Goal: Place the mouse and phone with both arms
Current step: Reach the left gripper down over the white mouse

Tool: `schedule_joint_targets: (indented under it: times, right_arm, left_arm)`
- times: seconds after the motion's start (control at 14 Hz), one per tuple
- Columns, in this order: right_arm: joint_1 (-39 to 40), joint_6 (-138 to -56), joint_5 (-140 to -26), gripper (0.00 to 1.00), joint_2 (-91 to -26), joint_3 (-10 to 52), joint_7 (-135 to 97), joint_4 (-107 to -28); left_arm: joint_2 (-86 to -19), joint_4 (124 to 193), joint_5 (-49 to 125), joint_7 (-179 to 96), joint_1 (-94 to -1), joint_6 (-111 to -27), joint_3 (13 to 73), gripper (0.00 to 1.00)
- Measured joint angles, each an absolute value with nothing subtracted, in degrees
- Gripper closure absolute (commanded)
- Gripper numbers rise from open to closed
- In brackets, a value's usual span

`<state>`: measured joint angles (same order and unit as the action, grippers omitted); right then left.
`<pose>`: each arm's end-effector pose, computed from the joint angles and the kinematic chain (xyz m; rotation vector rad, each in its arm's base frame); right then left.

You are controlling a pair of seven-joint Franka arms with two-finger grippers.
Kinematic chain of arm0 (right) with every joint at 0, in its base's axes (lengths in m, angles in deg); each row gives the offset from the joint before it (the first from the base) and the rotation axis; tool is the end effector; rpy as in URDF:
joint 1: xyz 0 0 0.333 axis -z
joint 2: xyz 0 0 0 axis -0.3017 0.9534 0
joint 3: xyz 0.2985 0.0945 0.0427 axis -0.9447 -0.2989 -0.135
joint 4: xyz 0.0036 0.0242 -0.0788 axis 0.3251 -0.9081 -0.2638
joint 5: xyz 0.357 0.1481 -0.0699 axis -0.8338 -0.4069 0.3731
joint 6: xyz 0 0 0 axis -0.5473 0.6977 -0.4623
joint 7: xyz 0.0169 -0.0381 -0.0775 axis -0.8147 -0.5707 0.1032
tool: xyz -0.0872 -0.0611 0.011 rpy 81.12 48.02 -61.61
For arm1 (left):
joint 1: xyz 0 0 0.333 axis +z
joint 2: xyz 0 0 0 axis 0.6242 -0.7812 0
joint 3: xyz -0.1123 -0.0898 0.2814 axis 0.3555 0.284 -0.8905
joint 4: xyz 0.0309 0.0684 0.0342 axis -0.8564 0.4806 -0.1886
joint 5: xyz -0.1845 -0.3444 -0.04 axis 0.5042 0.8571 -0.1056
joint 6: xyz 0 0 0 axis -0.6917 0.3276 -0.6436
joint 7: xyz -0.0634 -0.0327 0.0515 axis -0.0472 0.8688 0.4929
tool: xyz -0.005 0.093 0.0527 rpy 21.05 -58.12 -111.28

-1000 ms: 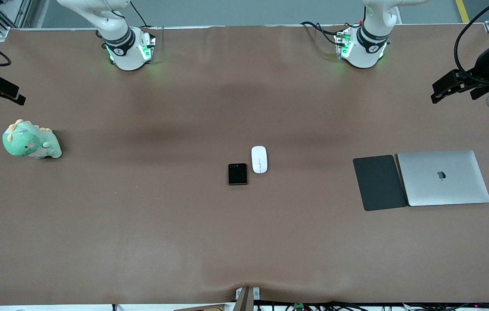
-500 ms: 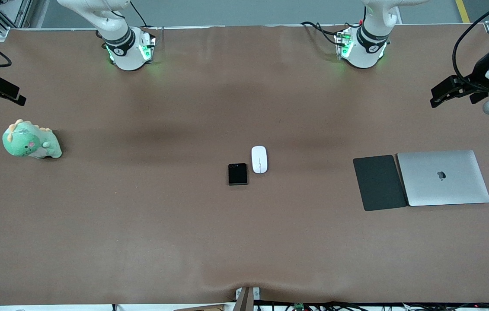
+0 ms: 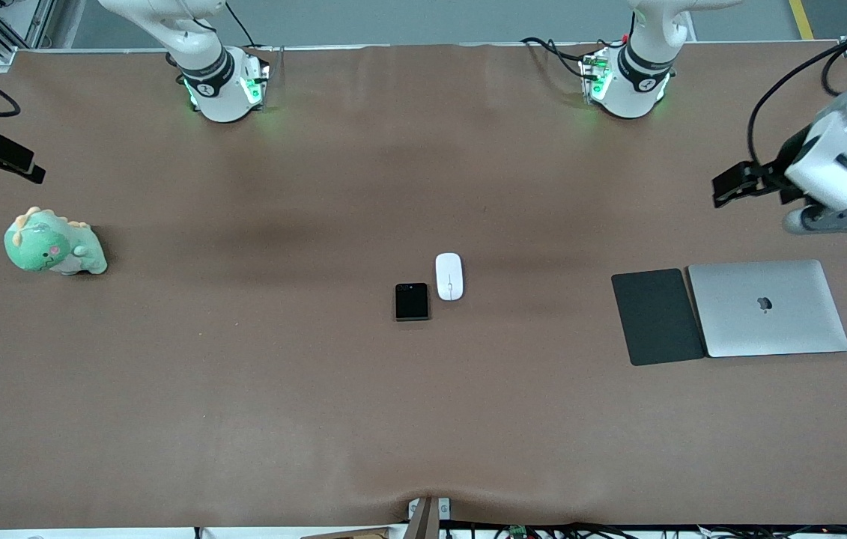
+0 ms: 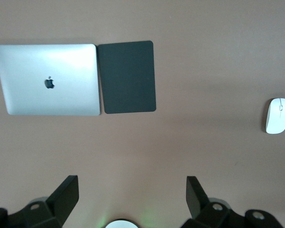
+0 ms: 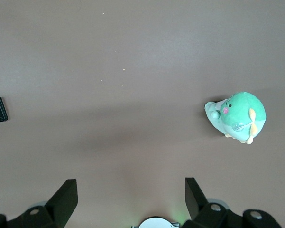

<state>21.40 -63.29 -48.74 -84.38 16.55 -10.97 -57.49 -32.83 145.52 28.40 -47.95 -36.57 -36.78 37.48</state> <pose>0.5257 -0.0408 0.6462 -3.0896 0.2070 0.1251 0.5644 -0.1006 0.5893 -3.1132 -0.0517 0.1999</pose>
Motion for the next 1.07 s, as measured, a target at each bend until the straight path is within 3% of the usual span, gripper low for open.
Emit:
schedule_joint_targets:
  times: [0.5,1.07]
  right_arm:
    - [21.4,-63.3,-48.7,0.00,-84.4,16.6,-11.0,-57.5]
    - [21.4,-63.3,-48.7,0.00,-84.4,16.6,-11.0,-57.4]
  left_arm:
    - [-39.6,152.4,28.4,-58.6,-38.1,-51.1,46.3,0.00]
    - [-51.3,153.8,24.1,-74.0,-50.9,-64.7,47.2,0.00]
